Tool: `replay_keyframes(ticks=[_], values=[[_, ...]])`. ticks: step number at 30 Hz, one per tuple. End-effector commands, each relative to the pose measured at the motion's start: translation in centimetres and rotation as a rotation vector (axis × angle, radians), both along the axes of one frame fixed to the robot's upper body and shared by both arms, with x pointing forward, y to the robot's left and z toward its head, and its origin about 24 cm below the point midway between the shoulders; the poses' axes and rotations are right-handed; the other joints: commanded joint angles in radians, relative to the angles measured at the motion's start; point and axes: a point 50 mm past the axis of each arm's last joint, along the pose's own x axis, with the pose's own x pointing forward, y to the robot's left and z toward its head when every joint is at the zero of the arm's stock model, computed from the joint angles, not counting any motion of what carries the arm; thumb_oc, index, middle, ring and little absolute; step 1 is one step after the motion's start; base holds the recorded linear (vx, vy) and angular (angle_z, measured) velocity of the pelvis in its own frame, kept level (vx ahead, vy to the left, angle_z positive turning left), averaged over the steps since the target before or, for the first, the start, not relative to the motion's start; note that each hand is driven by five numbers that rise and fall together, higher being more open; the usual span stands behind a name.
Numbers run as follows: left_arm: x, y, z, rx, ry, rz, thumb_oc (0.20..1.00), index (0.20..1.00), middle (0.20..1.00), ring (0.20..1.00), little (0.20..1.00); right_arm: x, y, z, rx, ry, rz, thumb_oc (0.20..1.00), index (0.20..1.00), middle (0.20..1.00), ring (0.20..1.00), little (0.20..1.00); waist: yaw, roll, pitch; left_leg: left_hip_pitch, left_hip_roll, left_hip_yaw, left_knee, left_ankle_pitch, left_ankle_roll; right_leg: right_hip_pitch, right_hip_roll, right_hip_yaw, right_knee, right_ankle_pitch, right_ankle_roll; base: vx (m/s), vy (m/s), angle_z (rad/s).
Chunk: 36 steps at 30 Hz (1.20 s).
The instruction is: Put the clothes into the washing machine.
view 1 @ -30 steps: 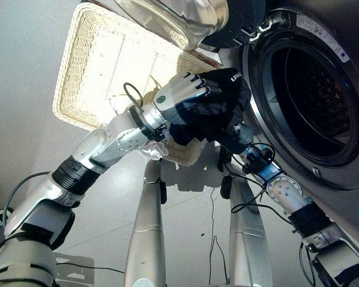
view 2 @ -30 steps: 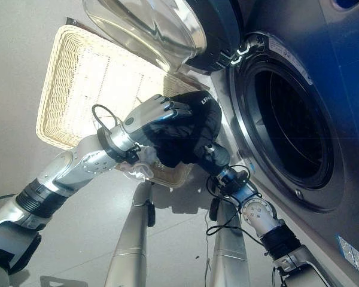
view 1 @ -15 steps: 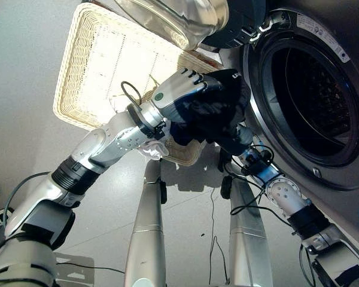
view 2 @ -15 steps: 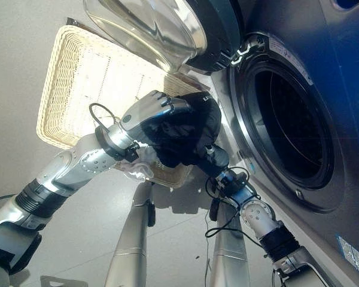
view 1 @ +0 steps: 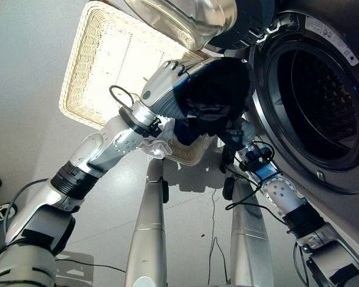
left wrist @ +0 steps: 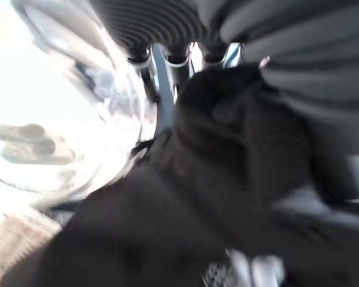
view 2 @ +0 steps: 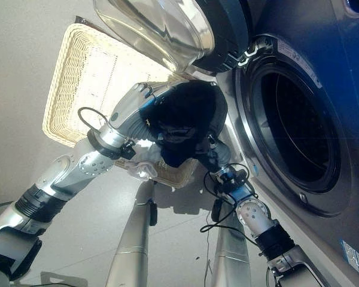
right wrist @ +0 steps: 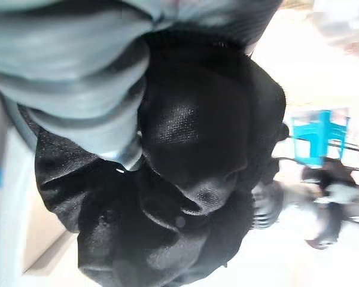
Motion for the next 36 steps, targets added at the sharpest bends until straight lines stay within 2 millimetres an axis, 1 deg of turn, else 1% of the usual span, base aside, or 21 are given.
replay_keyframes(ticks=[1, 3, 4, 9, 16, 17, 18, 19, 21, 23, 27, 30, 36], values=[[0.0, -0.4, -1.5, 0.096, 0.085, -0.004, 1.0, 1.0, 1.0, 1.0, 1.0, -3.2, 1.0, 7.0, 0.161, -0.387, 0.134, 0.2, 0.2, 0.2, 0.2, 0.2, -0.037, 0.023, -0.016, -0.009, -0.084, -0.002, 0.079, -0.073, 0.073, 0.087, 0.037, -0.094, -0.263, 0.203, 0.044, 0.0, 0.0, 0.0], [0.0, -0.5, -1.5, 0.102, 0.1, -0.009, 1.0, 1.0, 1.0, 1.0, 1.0, -3.2, 0.9, 7.1, 0.165, -0.391, 0.128, 0.2, 0.2, 0.2, 0.2, 0.2, -0.038, 0.023, -0.016, -0.009, -0.084, -0.001, 0.079, -0.073, 0.073, 0.086, 0.037, -0.094, -0.263, 0.203, 0.044, 0.0, 0.0, 0.0], [0.0, -0.6, -1.6, 0.134, 0.154, -0.022, 1.0, 1.0, 1.0, 1.0, 1.0, -3.1, 0.2, 7.3, 0.179, -0.405, 0.107, 0.2, 0.2, 0.2, 0.2, 0.2, -0.041, 0.024, -0.016, -0.009, -0.084, 0.0, 0.079, -0.074, 0.072, 0.087, 0.037, -0.093, -0.265, 0.205, 0.045, 0.0, 0.0, 0.0], [0.1, -0.8, -1.8, 0.174, 0.241, -0.041, 1.0, 1.0, 1.0, 1.0, 1.0, -3.0, -0.5, 7.8, 0.194, -0.432, 0.069, 0.2, 0.2, 0.2, 0.2, 0.2, -0.045, 0.024, -0.016, -0.012, -0.083, 0.004, 0.084, -0.077, 0.072, 0.082, 0.037, -0.091, -0.261, 0.206, 0.046, 0.0, 0.0, 0.0], [0.2, -0.8, -1.8, 0.156, 0.272, -0.055, 1.0, 1.0, 1.0, 1.0, 1.0, -2.7, -1.2, 8.0, 0.214, -0.425, 0.03, 0.2, 0.2, 0.2, 0.2, 0.2, -0.045, 0.025, -0.016, -0.011, -0.08, 0.005, 0.085, -0.079, 0.071, 0.082, 0.038, -0.089, -0.257, 0.203, 0.046, 0.0, 0.0, 0.0], [0.3, -0.4, -1.4, 0.095, 0.219, -0.03, 1.0, 1.0, 1.0, 1.0, 1.0, -2.5, -1.4, 8.0, 0.213, -0.412, 0.023, 0.2, 0.2, 0.2, 0.2, 0.2, -0.044, 0.026, -0.016, -0.016, -0.081, 0.002, 0.089, -0.079, 0.07, 0.079, 0.039, -0.087, -0.255, 0.202, 0.045, 0.0, 0.0, 0.0], [0.3, -0.4, -1.4, 0.087, 0.211, -0.027, 1.0, 1.0, 1.0, 1.0, 1.0, -2.5, -1.4, 8.0, 0.213, -0.411, 0.022, 0.2, 0.2, 0.2, 0.2, 0.2, -0.044, 0.026, -0.016, -0.016, -0.081, 0.002, 0.089, -0.079, 0.07, 0.079, 0.04, -0.086, -0.255, 0.202, 0.045, 0.0, 0.0, 0.0], [0.3, 0.4, -0.6, -0.053, 0.089, -0.003, 1.0, 1.0, 1.0, 1.0, 1.0, -2.3, -1.4, 7.8, 0.21, -0.387, 0.018, 0.2, 0.2, 0.2, 0.2, 0.2, -0.043, 0.026, -0.016, -0.017, -0.08, 0.002, 0.089, -0.077, 0.071, 0.078, 0.041, -0.085, -0.252, 0.201, 0.043, 0.0, 0.0, 0.0], [0.0, 1.7, 0.3, -0.283, -0.029, -0.03, 1.0, 1.0, 1.0, 1.0, 1.0, -2.0, -1.2, 7.4, 0.206, -0.344, 0.009, 0.2, 0.2, 0.2, 0.2, 0.2, -0.037, 0.023, -0.016, -0.017, -0.077, 0.001, 0.09, -0.076, 0.071, 0.078, 0.041, -0.086, -0.246, 0.195, 0.042, 0.0, 0.0, 0.0], [-0.1, 2.9, 0.2, -0.472, -0.099, -0.052, 1.0, 1.0, 1.0, 1.0, 1.0, -1.3, -1.1, 6.6, 0.211, -0.288, 0.003, 0.2, 0.2, 0.2, 0.2, 0.2, -0.03, 0.023, -0.016, -0.017, -0.08, -0.006, 0.094, -0.078, 0.071, 0.076, 0.039, -0.087, -0.238, 0.191, 0.04, 0.0, 0.0, 0.0], [-0.1, 3.9, -0.4, -0.724, -0.145, -0.084, 1.0, 1.0, 1.0, 1.0, 1.0, -0.4, -0.4, 5.9, 0.23, -0.21, -0.005, 0.2, 0.2, 0.2, 0.2, 0.2, -0.018, 0.023, -0.016, -0.021, -0.086, -0.016, 0.095, -0.074, 0.071, 0.073, 0.04, -0.091, -0.229, 0.19, 0.038, 0.0, -0.037, 0.01], [-0.1, 4.3, -0.9, -0.876, -0.176, -0.089, 1.0, 1.0, 1.0, 1.0, 1.0, 0.3, 0.0, 5.5, 0.243, -0.158, -0.017, 0.2, 0.2, 0.2, 0.2, 0.2, -0.015, 0.022, -0.016, -0.024, -0.088, -0.018, 0.096, -0.073, 0.07, 0.069, 0.043, -0.092, -0.223, 0.186, 0.034, 0.0, -0.013, 0.02], [0.2, 4.9, -1.3, -1.026, -0.188, -0.075, 1.0, 1.0, 1.0, 1.0, 1.0, 1.3, -0.3, 5.0, 0.26, -0.097, -0.042, 0.2, 0.2, 0.2, 0.2, 0.2, -0.014, 0.023, -0.016, -0.029, -0.09, -0.015, 0.098, -0.074, 0.068, 0.067, 0.051, -0.089, -0.222, 0.181, 0.03, 0.0, 0.0, 0.0]])
